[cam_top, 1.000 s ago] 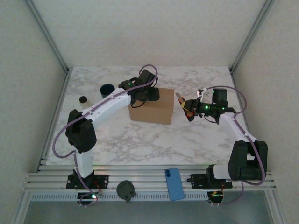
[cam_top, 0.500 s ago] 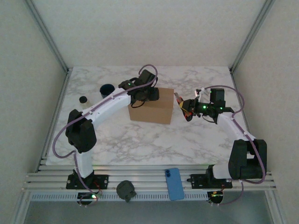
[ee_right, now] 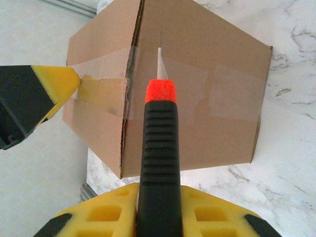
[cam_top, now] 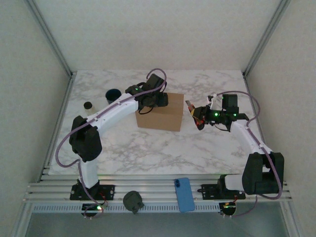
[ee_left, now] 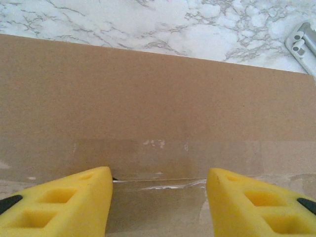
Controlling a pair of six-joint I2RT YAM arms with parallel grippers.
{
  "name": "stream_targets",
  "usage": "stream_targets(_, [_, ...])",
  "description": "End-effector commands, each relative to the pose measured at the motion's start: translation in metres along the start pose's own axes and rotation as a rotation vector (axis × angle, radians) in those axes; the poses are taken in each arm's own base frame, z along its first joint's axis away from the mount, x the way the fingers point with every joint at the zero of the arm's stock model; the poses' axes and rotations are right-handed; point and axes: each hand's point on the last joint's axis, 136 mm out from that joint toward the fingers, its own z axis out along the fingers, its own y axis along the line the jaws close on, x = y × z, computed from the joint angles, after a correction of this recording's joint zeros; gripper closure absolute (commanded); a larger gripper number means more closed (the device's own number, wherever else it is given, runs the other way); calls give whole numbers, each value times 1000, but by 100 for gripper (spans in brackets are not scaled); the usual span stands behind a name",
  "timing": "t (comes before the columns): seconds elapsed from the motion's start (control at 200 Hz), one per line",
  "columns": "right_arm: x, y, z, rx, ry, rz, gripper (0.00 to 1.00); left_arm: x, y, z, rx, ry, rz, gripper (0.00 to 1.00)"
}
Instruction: Unpack the express box
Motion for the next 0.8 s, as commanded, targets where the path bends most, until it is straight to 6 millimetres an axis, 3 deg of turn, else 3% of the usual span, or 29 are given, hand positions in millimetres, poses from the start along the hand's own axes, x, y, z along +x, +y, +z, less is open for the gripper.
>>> stream_targets(0.0, [-8, 18, -8, -24, -28, -64, 100, 20, 10, 8, -44, 61, 2, 47])
stream_targets(0.496, [-11, 32, -6, -112, -20, -87, 100, 21, 10, 9, -45, 64, 5, 47])
stream_targets(0.796, [-8, 24, -2, -96, -6, -63, 100, 21, 9, 9, -44, 63, 5, 47])
